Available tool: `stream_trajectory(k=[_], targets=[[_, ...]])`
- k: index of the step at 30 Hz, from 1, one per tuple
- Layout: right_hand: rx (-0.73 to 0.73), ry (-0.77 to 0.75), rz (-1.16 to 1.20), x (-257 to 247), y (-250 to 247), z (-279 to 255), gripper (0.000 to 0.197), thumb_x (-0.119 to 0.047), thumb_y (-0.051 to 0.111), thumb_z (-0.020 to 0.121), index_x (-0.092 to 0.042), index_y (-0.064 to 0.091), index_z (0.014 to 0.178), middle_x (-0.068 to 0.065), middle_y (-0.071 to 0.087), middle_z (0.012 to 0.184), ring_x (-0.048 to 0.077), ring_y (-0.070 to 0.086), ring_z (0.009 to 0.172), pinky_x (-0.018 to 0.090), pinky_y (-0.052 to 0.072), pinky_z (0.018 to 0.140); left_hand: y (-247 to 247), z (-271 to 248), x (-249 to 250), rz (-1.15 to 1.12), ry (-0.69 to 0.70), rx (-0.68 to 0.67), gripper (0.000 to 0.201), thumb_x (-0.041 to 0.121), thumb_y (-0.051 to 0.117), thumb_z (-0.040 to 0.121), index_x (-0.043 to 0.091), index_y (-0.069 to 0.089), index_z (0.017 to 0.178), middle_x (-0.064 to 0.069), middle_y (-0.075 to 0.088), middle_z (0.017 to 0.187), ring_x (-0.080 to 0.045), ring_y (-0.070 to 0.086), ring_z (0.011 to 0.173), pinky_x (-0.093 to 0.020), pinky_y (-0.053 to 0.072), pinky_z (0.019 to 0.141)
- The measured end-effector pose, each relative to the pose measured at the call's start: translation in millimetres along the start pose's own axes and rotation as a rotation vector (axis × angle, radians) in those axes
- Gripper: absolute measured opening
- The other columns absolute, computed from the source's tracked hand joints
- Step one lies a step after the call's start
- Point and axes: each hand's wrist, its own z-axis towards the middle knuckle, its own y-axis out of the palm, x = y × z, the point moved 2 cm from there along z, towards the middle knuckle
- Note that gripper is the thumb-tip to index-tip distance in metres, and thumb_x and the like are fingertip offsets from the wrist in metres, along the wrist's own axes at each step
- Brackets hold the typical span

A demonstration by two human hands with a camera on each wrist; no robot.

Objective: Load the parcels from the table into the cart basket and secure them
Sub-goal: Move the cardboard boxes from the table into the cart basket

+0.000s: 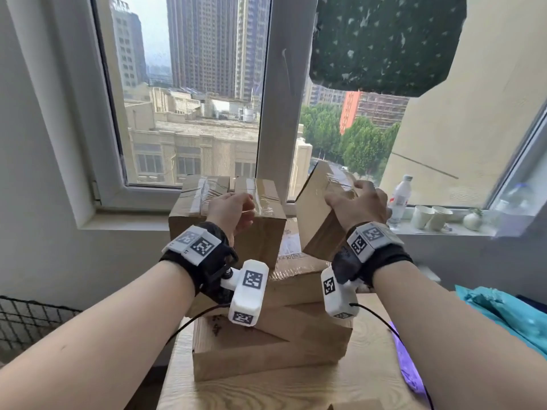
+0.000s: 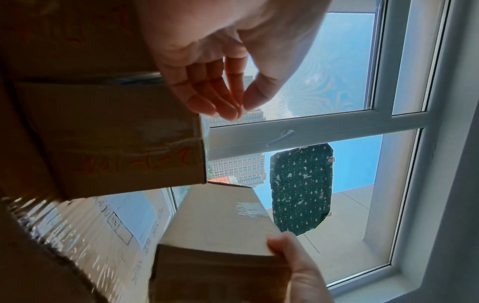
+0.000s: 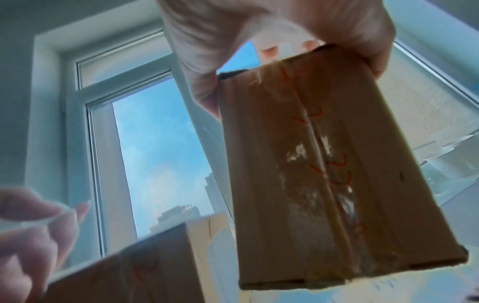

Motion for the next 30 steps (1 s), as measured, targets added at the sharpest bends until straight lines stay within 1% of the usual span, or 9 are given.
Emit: stream_trajectory(k=[4, 8, 13, 15, 17, 19, 23, 27, 30], targets=[[0.101, -0.033, 0.189, -13.2, -28.5, -4.3, 0.064, -0.049, 0.062, 0.060, -0.032, 0.053, 0.121, 0.003, 0.047, 0.130, 0.028, 0.045, 0.119, 0.042, 0.042, 0.097, 6.0, -5.6, 0.3, -0.027, 0.000, -0.009, 0.015, 0.002, 0.051, 0.087, 0.010, 0.062, 0.094, -0.001, 0.059, 0.072, -0.010, 0.055, 0.058, -0.019, 0.047, 0.050], [0.068, -0.061, 0.480, -33.1, -52.4, -13.0, 0.051, -0.050, 0.060, 0.056, -0.032, 0.057, 0.104, 0.002, 0.058, 0.115, 0.022, 0.057, 0.102, 0.038, 0.050, 0.088, 14.9, -10.3, 4.2, -0.079, 0.002, -0.035, 0.014, 0.004, 0.050, 0.090, 0.008, 0.059, 0.100, -0.003, 0.058, 0.079, -0.013, 0.058, 0.069, -0.023, 0.052, 0.059], [-0.159, 0.009, 0.692, -45.0, -51.1, -32.1, 0.038, -0.054, 0.059, 0.053, -0.022, 0.063, 0.071, 0.001, 0.063, 0.081, 0.028, 0.063, 0.089, 0.039, 0.049, 0.077, 21.1, -22.7, 11.7, -0.159, -0.007, -0.033, 0.009, 0.017, 0.048, 0.093, 0.014, 0.056, 0.090, -0.005, 0.059, 0.090, -0.016, 0.059, 0.078, -0.029, 0.051, 0.061], [-0.300, 0.119, 0.790, -41.5, -43.8, -39.8, 0.032, -0.052, 0.061, 0.057, -0.021, 0.060, 0.067, 0.000, 0.060, 0.074, 0.026, 0.063, 0.081, 0.035, 0.047, 0.063, 20.1, -30.8, 15.5, -0.172, -0.015, -0.059, 0.015, 0.026, 0.046, 0.095, 0.018, 0.056, 0.086, -0.004, 0.060, 0.091, -0.015, 0.058, 0.077, -0.028, 0.052, 0.054], [-0.474, 0.227, 0.926, -37.2, -36.2, -47.6, 0.025, -0.046, 0.062, 0.066, -0.021, 0.058, 0.072, -0.003, 0.056, 0.066, 0.019, 0.058, 0.067, 0.025, 0.044, 0.051, 16.8, -42.2, 19.9, -0.249, -0.032, -0.122, 0.026, 0.039, 0.043, 0.096, 0.018, 0.056, 0.088, 0.000, 0.064, 0.074, -0.010, 0.061, 0.063, -0.019, 0.048, 0.041], [-0.632, 0.284, 1.008, -34.0, -29.4, -57.8, 0.023, -0.044, 0.059, 0.071, -0.022, 0.057, 0.073, -0.004, 0.056, 0.064, 0.016, 0.057, 0.067, 0.022, 0.044, 0.047, 13.0, -53.7, 25.8, -0.401, -0.047, -0.237, 0.035, 0.046, 0.039, 0.097, 0.016, 0.058, 0.097, 0.004, 0.066, 0.059, -0.007, 0.062, 0.047, -0.017, 0.047, 0.038], [-0.682, 0.283, 0.939, -36.6, -21.3, -72.7, 0.026, -0.045, 0.058, 0.076, -0.022, 0.056, 0.086, -0.002, 0.057, 0.088, 0.020, 0.058, 0.088, 0.027, 0.049, 0.058, -4.3, -66.3, 31.3, -0.465, 0.019, -0.255, 0.045, 0.052, 0.043, 0.094, 0.019, 0.060, 0.120, 0.002, 0.072, 0.072, -0.013, 0.069, 0.061, -0.027, 0.055, 0.060], [-0.484, -0.127, 0.648, -54.7, -10.8, -83.2, 0.041, -0.036, 0.064, 0.075, -0.024, 0.059, 0.114, -0.002, 0.061, 0.114, 0.022, 0.058, 0.110, 0.044, 0.050, 0.094, -28.4, -77.1, 40.5, -0.451, 0.075, -0.157, 0.040, 0.050, 0.047, 0.092, 0.019, 0.067, 0.106, -0.001, 0.072, 0.070, -0.017, 0.070, 0.060, -0.027, 0.056, 0.054], [-0.461, -0.357, 0.510, -71.1, -15.5, -100.0, 0.045, -0.041, 0.068, 0.079, -0.027, 0.056, 0.120, -0.002, 0.058, 0.120, 0.018, 0.057, 0.110, 0.042, 0.047, 0.098, -40.8, -85.4, 47.9, -0.431, 0.108, -0.146, 0.044, 0.052, 0.043, 0.093, 0.018, 0.070, 0.103, -0.004, 0.073, 0.074, -0.019, 0.070, 0.063, -0.027, 0.056, 0.054]])
